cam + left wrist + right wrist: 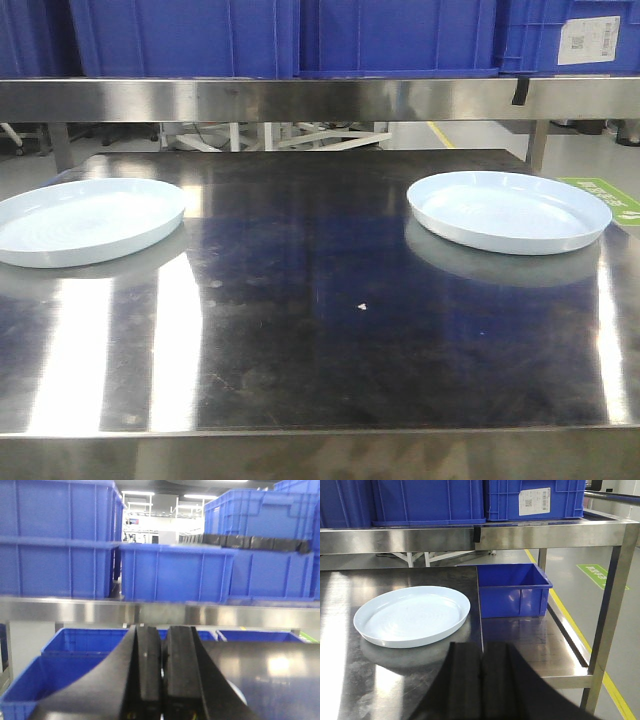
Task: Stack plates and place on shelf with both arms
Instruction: 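Lower the left gripper to the rim of the plate near it, then grasp the pale blue plate rim with the left gripper and lift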
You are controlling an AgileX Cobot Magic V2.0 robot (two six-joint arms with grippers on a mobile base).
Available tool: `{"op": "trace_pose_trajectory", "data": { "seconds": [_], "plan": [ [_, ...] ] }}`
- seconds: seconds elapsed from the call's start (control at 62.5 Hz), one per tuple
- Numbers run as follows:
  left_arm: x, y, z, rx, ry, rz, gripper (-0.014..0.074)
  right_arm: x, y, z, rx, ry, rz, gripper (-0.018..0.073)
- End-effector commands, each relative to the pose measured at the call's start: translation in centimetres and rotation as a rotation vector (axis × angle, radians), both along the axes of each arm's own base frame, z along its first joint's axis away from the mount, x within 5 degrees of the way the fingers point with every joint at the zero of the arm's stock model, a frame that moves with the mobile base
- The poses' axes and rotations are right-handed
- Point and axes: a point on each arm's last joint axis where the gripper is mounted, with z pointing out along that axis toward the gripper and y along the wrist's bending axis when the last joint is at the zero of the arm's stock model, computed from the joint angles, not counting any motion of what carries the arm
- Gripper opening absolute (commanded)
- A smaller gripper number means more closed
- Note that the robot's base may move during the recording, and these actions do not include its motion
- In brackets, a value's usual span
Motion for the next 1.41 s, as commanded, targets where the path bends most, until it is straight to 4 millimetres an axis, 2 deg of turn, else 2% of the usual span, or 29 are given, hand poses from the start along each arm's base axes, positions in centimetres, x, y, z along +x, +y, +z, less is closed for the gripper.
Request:
{"op": "trace_pose_trajectory", "data": {
  "seconds": [0.0, 0.128, 0.24, 0.352, 0.448, 0.576, 0.656, 0.784, 0.896, 1.007, 1.135, 1.247, 1.391],
  "plan": [
    [0.1, 0.0, 4.6, -0.012, -0.043, -0.009, 0.0084, -0.3, -0.1, 1.4, -0.019, -0.120, -0.012, 0.0056],
    [2.5, -0.5, 9.3, 0.005, 0.133, -0.031, 0.0084, -0.3, -0.1, 1.4, -0.019, -0.120, -0.012, 0.0056],
    [5.8, -1.0, 11.8, 0.014, 0.316, -0.054, 0.0087, -0.3, -0.1, 1.4, -0.019, -0.120, -0.012, 0.0056],
    [9.7, -1.5, 13.4, 0.018, 0.429, -0.066, 0.0122, -0.3, -0.1, 1.4, -0.019, -0.120, -0.012, 0.0056],
    [12.9, -1.9, 14.4, 0.027, 0.519, -0.074, 0.0202, -0.3, -0.1, 1.4, -0.019, -0.120, -0.012, 0.0056],
    [16.8, -2.4, 14.5, 0.042, 0.656, -0.086, 0.0315, -0.3, -0.1, 1.4, -0.019, -0.120, -0.012, 0.0056],
    [19.2, -2.5, 14.1, 0.055, 0.748, -0.084, 0.0384, -0.3, -0.1, 1.4, -0.019, -0.120, -0.012, 0.0056],
    [22.7, -1.8, 12.4, 0.045, 0.896, -0.061, 0.0445, -0.3, -0.1, 1.4, -0.019, -0.120, -0.012, 0.0056],
    [25.7, -0.1, 10.0, 0.008, 1.044, -0.016, 0.0491, -0.3, -0.1, 1.4, -0.019, -0.120, -0.012, 0.0056],
    [28.1, 1.4, 7.3, -0.094, 1.157, -0.004, 0.0498, -0.3, -0.1, 1.4, -0.019, -0.120, -0.012, 0.0056],
    [30.1, 1.8, 4.4, -0.125, 1.237, -0.005, 0.0497, -0.3, -0.1, 1.4, -0.019, -0.121, -0.012, 0.0056],
    [31.5, 1.3, 1.8, -0.121, 1.304, -0.019, 0.0497, -0.3, -0.1, 1.4, -0.019, -0.121, -0.012, 0.0056],
    [32.9, 0.3, -0.1, -0.110, 1.309, -0.038, 0.0497, -0.3, -0.1, 1.4, -0.020, -0.124, -0.012, 0.0056]
  ]
}}
